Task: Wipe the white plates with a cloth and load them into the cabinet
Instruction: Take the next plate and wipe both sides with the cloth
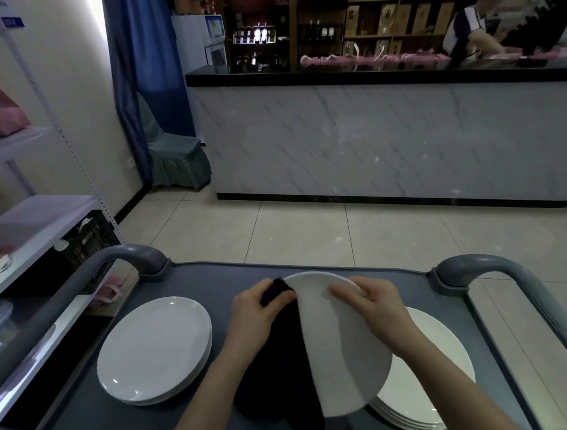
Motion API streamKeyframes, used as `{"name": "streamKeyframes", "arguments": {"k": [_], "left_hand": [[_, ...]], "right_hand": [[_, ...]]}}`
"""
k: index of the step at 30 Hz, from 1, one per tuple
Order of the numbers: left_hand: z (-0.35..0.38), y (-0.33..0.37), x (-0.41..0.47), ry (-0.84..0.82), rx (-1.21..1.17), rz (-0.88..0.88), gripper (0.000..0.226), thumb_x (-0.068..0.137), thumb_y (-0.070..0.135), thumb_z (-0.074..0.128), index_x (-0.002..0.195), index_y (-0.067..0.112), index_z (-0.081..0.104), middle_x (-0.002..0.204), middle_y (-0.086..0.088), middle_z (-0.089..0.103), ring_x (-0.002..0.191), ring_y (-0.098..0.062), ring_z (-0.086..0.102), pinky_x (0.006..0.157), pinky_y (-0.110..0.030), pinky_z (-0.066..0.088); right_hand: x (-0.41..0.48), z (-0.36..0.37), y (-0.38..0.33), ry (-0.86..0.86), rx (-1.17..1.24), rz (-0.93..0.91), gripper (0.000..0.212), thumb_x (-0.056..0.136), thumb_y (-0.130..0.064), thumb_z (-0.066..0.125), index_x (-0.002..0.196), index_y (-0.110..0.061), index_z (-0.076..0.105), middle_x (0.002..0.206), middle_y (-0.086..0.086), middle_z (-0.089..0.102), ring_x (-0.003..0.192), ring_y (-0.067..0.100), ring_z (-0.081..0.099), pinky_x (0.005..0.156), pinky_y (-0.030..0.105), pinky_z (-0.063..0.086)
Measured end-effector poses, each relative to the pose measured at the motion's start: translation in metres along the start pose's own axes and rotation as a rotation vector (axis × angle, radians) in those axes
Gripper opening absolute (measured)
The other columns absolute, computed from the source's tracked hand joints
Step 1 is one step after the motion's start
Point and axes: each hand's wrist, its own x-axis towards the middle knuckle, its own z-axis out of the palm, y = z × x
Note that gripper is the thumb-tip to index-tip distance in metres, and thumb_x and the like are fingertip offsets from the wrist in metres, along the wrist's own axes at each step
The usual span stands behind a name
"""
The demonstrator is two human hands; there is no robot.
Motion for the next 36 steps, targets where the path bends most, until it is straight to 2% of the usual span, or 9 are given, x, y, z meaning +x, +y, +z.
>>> {"name": "streamKeyframes", "arguments": {"k": [4,6,11,14,16,19,26,31,36], "left_hand": [[0.015,-0.01,-0.018,0.325,-0.298,-0.284,0.012,0.089,0.039,0.066,0.081,0.031,0.07,0.08,0.007,0.074,0.077,-0.009,0.068,0.07,-0.029,0.053],[0.025,-0.015,-0.025,0.388,-0.37,-0.374,0.015,0.09,0.038,0.066,0.086,0.025,0.071,0.084,0.002,0.075,0.085,-0.018,0.069,0.076,-0.037,0.056],[0.004,-0.014,-0.016,0.285,-0.208,-0.226,0.012,0.089,0.032,0.069,0.081,0.023,0.07,0.078,0.008,0.074,0.075,-0.01,0.067,0.066,-0.022,0.052],[-0.001,-0.002,-0.004,0.026,0.004,-0.015,0.016,0.084,0.025,0.076,0.071,0.024,0.066,0.066,0.012,0.067,0.061,0.002,0.055,0.06,-0.018,0.044],[0.006,0.004,-0.002,-0.107,0.071,0.068,0.024,0.081,0.025,0.078,0.065,0.026,0.06,0.059,0.012,0.058,0.057,0.004,0.046,0.057,-0.017,0.039],[0.009,0.001,-0.002,-0.083,0.03,0.042,0.022,0.082,0.025,0.076,0.067,0.022,0.06,0.06,0.011,0.058,0.057,0.002,0.047,0.057,-0.017,0.039],[0.01,-0.021,-0.024,0.283,-0.265,-0.324,0.02,0.091,0.035,0.066,0.078,0.021,0.07,0.077,0.002,0.074,0.074,-0.012,0.067,0.069,-0.033,0.053],[-0.005,-0.013,-0.013,0.149,-0.109,-0.155,0.007,0.089,0.027,0.069,0.082,0.025,0.071,0.08,0.01,0.074,0.075,-0.005,0.068,0.067,-0.019,0.052],[0.001,0.011,0.009,-0.18,0.095,0.089,0.011,0.081,0.021,0.078,0.076,0.023,0.069,0.072,0.005,0.068,0.066,0.0,0.056,0.066,-0.02,0.044]], "right_hand": [[-0.014,0.023,0.003,0.374,0.412,0.241,0.045,0.09,-0.041,0.066,0.068,-0.004,0.052,0.058,-0.005,0.046,0.051,0.009,0.04,0.048,0.019,0.035],[-0.02,0.032,0.005,0.416,0.525,0.334,0.041,0.092,-0.042,0.063,0.072,-0.006,0.058,0.058,-0.006,0.052,0.052,0.008,0.047,0.047,0.019,0.041],[-0.007,-0.006,0.01,0.082,0.125,0.134,0.002,0.088,-0.037,0.07,0.087,-0.034,0.07,0.081,-0.014,0.072,0.073,0.003,0.065,0.064,0.024,0.052],[0.013,-0.016,-0.002,-0.204,-0.072,0.008,0.015,0.08,-0.05,0.071,0.093,-0.043,0.069,0.089,-0.021,0.072,0.083,-0.002,0.066,0.07,0.018,0.052],[0.019,-0.007,-0.009,-0.339,-0.212,-0.033,0.021,0.082,-0.058,0.063,0.085,-0.038,0.068,0.079,-0.022,0.068,0.073,-0.006,0.061,0.065,0.017,0.047],[0.017,-0.002,-0.006,-0.287,-0.179,-0.043,0.031,0.09,-0.048,0.062,0.067,-0.027,0.062,0.058,-0.016,0.055,0.056,-0.003,0.046,0.053,0.016,0.035],[-0.006,0.017,0.004,0.259,0.369,0.244,0.036,0.092,-0.034,0.065,0.063,-0.012,0.061,0.055,-0.009,0.052,0.049,0.004,0.045,0.046,0.014,0.037],[0.003,0.0,-0.001,0.075,0.155,0.137,0.024,0.09,-0.037,0.066,0.069,-0.028,0.069,0.06,-0.012,0.063,0.054,-0.001,0.052,0.052,0.012,0.04],[0.013,0.002,-0.012,-0.253,-0.148,-0.045,0.032,0.091,-0.046,0.063,0.068,-0.023,0.065,0.06,-0.006,0.058,0.058,0.0,0.047,0.054,0.018,0.035]]}}
